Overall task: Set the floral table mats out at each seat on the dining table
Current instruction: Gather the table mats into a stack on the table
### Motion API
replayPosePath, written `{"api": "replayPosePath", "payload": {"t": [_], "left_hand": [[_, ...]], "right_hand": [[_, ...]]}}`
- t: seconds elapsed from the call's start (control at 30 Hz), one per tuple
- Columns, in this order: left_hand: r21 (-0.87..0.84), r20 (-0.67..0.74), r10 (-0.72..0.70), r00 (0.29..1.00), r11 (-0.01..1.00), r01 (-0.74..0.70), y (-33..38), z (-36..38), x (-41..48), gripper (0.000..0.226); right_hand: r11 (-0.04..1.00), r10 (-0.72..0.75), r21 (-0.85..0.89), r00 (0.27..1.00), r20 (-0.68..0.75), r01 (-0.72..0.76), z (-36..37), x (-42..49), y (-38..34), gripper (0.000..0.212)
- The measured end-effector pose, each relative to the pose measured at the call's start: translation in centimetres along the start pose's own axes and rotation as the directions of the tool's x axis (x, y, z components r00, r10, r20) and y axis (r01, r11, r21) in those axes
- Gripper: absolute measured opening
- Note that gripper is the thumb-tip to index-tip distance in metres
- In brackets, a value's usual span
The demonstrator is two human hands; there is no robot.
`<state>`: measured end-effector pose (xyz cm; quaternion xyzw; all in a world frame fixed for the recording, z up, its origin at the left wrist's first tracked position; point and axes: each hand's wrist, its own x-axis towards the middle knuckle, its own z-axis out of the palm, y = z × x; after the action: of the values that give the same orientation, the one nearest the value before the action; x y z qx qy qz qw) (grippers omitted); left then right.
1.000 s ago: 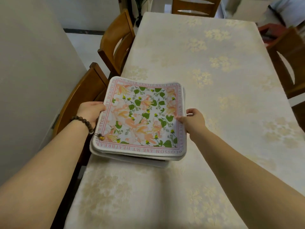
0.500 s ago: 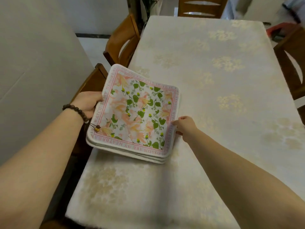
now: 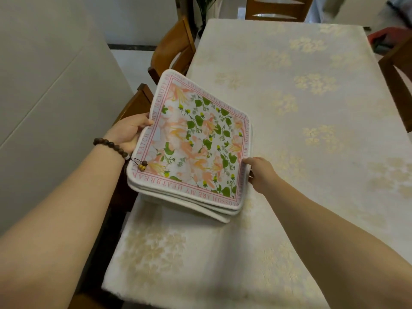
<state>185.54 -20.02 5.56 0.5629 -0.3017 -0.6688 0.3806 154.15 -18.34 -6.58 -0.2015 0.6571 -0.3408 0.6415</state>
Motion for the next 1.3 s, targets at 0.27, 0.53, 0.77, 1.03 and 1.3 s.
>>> {"api": "replayPosePath", "payload": {"t": [0.27, 0.53, 0.77, 1.03, 1.3], "left_hand": [[-0.115, -0.022, 0.005, 1.0, 0.993, -0.008, 0.1, 1.0, 0.5, 0.02], [-0.217, 0.003, 0.028, 1.0, 0.976, -0.027, 1.1, 3.6, 0.5, 0.029], [-0.169, 0.009, 0.024, 1.0, 0.985, -0.022, 1.8, 3.3, 0.0, 0.019], [-0.009, 0.049, 0.048, 0.998, 0.999, -0.048, 1.8, 6.6, 0.2, 0.025], [0.102, 0.012, 0.023, 1.0, 0.994, -0.024, -0.6, 14.0, 1.2, 0.027]], "right_hand": [[0.997, -0.004, 0.073, 0.998, 0.064, -0.001, -1.0, -1.1, -2.2, 0.017], [0.97, 0.13, 0.164, 0.954, 0.27, -0.179, -1.6, -1.6, -1.4, 0.038], [0.997, -0.014, 0.073, 0.997, 0.078, 0.008, -4.6, -1.4, -3.5, 0.037], [0.972, -0.234, 0.017, 0.971, -0.057, 0.235, -9.5, -3.5, -7.9, 0.02], [0.949, -0.316, -0.078, 0.934, -0.17, 0.307, -17.7, -6.3, -9.7, 0.015]]}}
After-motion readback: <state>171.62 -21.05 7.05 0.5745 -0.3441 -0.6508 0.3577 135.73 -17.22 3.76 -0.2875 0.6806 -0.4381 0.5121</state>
